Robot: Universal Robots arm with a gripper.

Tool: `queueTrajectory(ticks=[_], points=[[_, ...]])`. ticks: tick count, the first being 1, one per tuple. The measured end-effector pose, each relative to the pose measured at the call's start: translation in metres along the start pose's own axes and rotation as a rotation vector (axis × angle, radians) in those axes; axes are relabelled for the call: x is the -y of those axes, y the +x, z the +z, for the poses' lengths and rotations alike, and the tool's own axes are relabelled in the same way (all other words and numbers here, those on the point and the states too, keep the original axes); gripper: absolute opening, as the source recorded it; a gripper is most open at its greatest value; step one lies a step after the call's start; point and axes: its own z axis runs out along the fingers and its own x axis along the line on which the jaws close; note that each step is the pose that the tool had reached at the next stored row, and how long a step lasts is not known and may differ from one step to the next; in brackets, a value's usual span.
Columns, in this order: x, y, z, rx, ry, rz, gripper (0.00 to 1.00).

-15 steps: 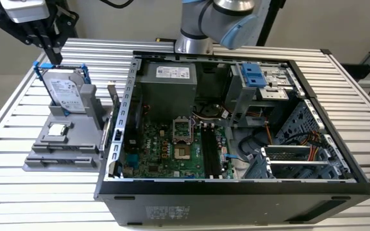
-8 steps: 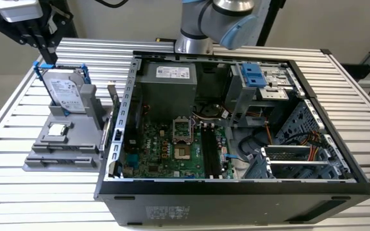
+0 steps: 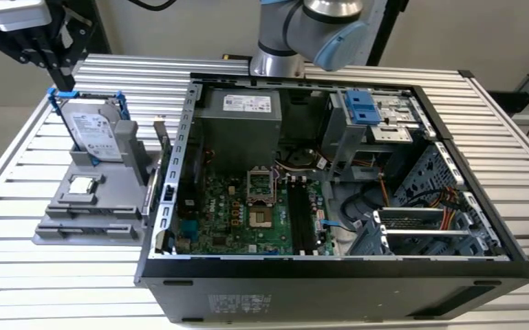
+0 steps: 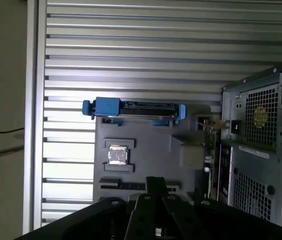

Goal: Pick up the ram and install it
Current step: 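Reach for the ram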

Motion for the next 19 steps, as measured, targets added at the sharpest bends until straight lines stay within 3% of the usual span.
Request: queueTrajectory(ticks=[9,19], points=[[0.0002,0.0022,-0.0001,-0.0001,0.0001,0.000,0.00],[0.0099,0.0045,-0.0002,0.0000,0.0001,0.001,0.00]])
